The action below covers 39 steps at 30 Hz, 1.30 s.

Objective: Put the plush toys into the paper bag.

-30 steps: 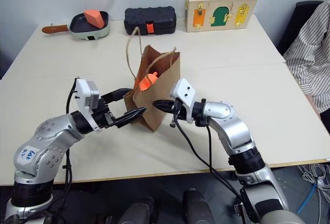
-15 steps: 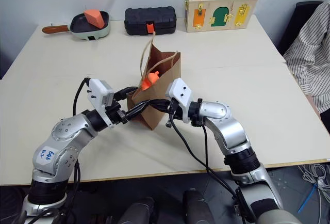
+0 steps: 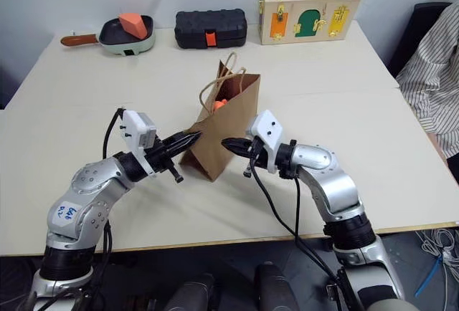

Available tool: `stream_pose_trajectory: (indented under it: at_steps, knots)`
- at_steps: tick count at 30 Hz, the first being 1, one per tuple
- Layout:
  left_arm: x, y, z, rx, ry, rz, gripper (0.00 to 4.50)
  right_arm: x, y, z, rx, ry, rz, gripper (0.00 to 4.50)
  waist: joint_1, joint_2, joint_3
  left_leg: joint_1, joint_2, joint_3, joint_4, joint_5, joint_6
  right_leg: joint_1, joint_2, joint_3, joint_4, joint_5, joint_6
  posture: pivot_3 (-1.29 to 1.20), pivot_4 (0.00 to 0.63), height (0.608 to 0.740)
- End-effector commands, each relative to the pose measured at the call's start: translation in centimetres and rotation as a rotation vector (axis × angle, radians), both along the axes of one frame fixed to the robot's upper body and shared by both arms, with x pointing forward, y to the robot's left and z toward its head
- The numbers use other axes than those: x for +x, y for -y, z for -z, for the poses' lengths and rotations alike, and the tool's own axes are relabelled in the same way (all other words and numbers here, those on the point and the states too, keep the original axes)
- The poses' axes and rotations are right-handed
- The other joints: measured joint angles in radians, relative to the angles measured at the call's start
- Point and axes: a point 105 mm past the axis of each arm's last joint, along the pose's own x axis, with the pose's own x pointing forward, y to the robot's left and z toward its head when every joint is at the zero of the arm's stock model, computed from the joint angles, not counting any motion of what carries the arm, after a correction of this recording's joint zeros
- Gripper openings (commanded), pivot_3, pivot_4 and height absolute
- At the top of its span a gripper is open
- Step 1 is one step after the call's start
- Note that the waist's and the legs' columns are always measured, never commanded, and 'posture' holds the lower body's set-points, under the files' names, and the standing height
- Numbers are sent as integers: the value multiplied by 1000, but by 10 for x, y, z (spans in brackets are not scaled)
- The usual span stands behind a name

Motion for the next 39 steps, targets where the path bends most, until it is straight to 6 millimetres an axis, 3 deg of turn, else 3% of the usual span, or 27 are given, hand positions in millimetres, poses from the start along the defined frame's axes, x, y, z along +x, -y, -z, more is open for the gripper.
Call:
stream_pose_trajectory:
  at_steps: [1,4,7,12,16,20,25,28,32,39]
  knots:
    - [-13,-5,-29,-16,66,172,29,-36,27,-38,36,50,-76,0,8,0,0,0,0,0,0,0,0,0,0,0,-1,0,0,0,150,740]
    - [-24,-3,-37,46,66,363,0,-74,54,-56,0,-37,-171,394,16,0,0,-1,0,0,-1,0,0,0,0,0,-2,0,0,0,150,740]
    - [-27,-1,-41,104,87,484,0,-102,71,-66,-60,-115,-224,1249,19,0,1,0,0,0,-1,0,0,1,0,0,-3,0,0,0,150,740]
    - [-23,6,-38,180,85,660,0,-120,92,-69,-125,-161,-148,2976,21,-1,1,0,1,0,-1,0,1,3,0,0,-4,1,0,0,150,740]
    - [-5,3,-28,228,85,761,0,-130,106,-66,-151,-195,-70,4350,23,-1,1,0,0,1,-1,0,1,3,1,0,-3,1,0,0,150,740]
    - [8,2,-14,293,73,818,0,-134,110,-59,-181,-195,-17,4470,24,-2,2,0,0,1,0,0,2,3,0,0,-3,2,1,0,150,740]
    - [23,-7,3,365,7,723,0,-125,111,-55,-164,-171,38,4470,19,-3,2,0,0,1,0,0,2,2,1,1,-3,2,1,0,150,740]
    - [20,-23,0,382,-20,661,646,-116,115,-55,-147,-163,55,4500,16,-3,2,0,0,1,0,0,2,2,1,1,-2,2,1,0,150,740]
    - [6,-50,-15,415,-45,567,1844,-105,123,-57,-142,-157,48,4500,16,-3,3,0,1,1,-1,0,1,1,1,2,-1,2,1,0,150,740]
    - [-47,-116,-48,410,-229,347,4094,-88,142,-73,-156,-139,-7,4500,14,-3,4,0,1,1,-1,0,2,1,0,2,-4,2,1,0,150,740]
